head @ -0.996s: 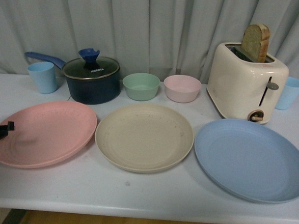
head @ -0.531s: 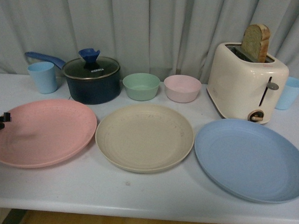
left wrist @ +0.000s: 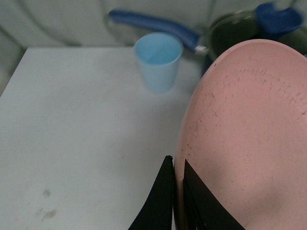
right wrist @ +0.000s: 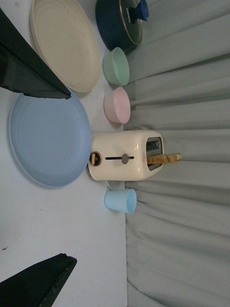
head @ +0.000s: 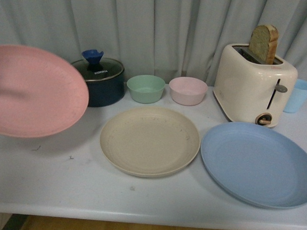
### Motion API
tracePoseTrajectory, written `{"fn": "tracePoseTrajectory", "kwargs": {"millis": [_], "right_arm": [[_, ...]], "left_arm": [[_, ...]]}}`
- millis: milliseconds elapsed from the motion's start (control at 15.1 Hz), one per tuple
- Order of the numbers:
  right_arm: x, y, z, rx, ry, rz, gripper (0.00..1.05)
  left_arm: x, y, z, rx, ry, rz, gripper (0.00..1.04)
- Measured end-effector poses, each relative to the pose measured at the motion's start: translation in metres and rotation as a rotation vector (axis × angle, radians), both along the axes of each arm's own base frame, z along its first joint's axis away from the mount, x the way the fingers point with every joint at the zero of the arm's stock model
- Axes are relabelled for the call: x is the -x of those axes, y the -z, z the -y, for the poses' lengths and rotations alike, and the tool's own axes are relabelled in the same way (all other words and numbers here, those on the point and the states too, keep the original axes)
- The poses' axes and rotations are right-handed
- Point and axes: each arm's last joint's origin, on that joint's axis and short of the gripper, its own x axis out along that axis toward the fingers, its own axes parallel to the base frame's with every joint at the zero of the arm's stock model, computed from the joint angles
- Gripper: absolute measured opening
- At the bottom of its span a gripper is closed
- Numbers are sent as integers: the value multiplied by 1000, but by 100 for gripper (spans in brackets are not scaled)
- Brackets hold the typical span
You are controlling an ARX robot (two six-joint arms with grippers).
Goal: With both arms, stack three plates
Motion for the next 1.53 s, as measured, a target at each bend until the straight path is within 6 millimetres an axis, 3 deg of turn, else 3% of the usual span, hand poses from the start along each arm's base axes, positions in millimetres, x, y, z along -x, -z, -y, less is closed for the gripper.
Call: {"fn": "tracePoseTrajectory", "kwargs": {"millis": [66, 133, 266, 399, 598, 1129, 1395, 1528], "right_arm": [[0, 0, 0, 0, 0, 0, 98], [0, 0, 0, 0, 0, 0, 98], [0, 0, 0, 0, 0, 0, 98], [0, 0, 0, 0, 0, 0, 98], [0, 0, 0, 0, 0, 0, 98], [0, 0, 0, 0, 0, 0, 98], [0, 0, 0, 0, 0, 0, 98], [0, 0, 0, 0, 0, 0, 98]], "left_arm": [[-3, -14, 78, -3, 203, 48, 3], [-3, -8, 105, 3, 268, 33, 3], [-7, 4, 138, 4, 327, 32, 3], [-15, 30, 160, 29, 359, -31, 3], [-26, 54, 168, 70, 325, -77, 3], [-41, 64, 161, 153, 250, -50, 6], [-39, 64, 159, 172, 239, -52, 50], [-31, 57, 158, 188, 244, -21, 79]]}}
